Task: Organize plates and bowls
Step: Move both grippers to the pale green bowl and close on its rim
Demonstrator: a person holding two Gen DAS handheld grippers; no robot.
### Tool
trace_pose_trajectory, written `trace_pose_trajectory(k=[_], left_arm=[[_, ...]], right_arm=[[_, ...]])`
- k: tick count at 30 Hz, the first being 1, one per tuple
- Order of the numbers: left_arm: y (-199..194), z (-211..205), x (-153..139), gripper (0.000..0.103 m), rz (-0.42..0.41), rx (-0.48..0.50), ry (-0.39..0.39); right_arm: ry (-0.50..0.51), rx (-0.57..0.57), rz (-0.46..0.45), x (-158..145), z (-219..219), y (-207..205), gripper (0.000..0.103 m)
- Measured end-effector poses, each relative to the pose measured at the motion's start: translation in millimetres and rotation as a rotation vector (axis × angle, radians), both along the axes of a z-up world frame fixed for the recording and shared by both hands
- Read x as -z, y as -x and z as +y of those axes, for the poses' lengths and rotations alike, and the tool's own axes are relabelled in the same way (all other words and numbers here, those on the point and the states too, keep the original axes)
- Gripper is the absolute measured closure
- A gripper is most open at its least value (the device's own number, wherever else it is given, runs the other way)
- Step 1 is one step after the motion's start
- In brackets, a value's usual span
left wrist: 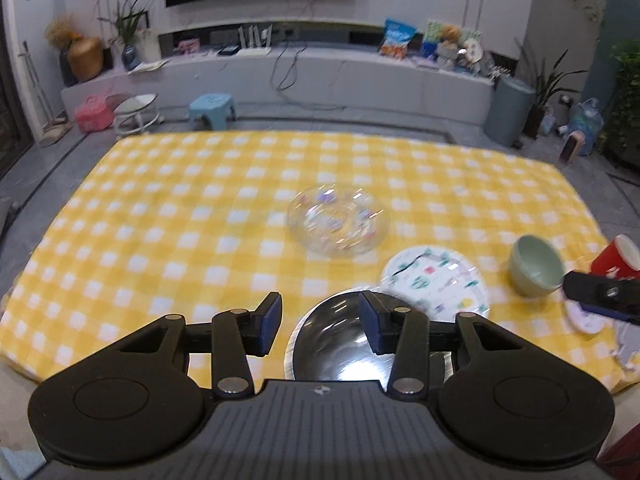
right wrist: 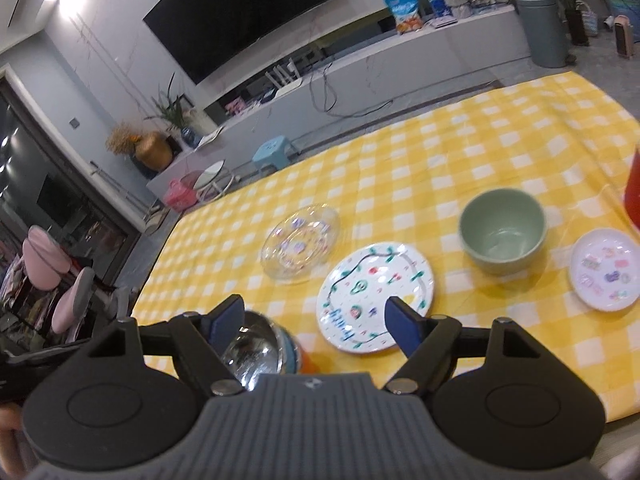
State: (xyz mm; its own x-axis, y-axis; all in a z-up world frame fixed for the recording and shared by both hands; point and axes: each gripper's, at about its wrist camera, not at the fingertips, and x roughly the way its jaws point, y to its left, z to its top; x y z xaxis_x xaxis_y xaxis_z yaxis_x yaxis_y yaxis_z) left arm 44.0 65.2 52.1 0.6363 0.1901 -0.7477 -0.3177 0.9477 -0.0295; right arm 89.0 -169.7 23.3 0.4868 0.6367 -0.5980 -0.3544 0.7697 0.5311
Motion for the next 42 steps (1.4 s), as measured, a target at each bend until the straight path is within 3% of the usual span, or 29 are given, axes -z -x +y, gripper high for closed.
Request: trace_pose_trajectory(k=[7, 20, 27, 29, 34, 42], left_arm=[[-25, -35, -8, 0.052, -0.028, 0.081, 0.038], [-85, -70, 20, 0.052, 0.022, 0.189, 0.192], [-116, -88, 40, 0.052, 0.022, 0.22, 0.309], [-123, -92, 45, 0.047, 0.026, 0.223, 0.334], [-141, -108, 59, 0.046, 0.037, 0.243, 0.347], [-171, -135, 95, 0.047, 0.104, 0.24, 0.333]], right_arm=[[0.045, 0.071, -0.056, -6, -19, -5, 0.026], [0.074, 0.222, 0.012, 16, -58, -34, 0.026], [0.215, 0.255, 0.026, 16, -63, -92, 0.027], [0.251, 0.273, 0.044, 23, -65, -108, 0.027], [0.344, 0.269, 0.014, 52, -60, -124, 0.028], [0.341, 0.273, 0.097, 93, -70, -140, 0.033]])
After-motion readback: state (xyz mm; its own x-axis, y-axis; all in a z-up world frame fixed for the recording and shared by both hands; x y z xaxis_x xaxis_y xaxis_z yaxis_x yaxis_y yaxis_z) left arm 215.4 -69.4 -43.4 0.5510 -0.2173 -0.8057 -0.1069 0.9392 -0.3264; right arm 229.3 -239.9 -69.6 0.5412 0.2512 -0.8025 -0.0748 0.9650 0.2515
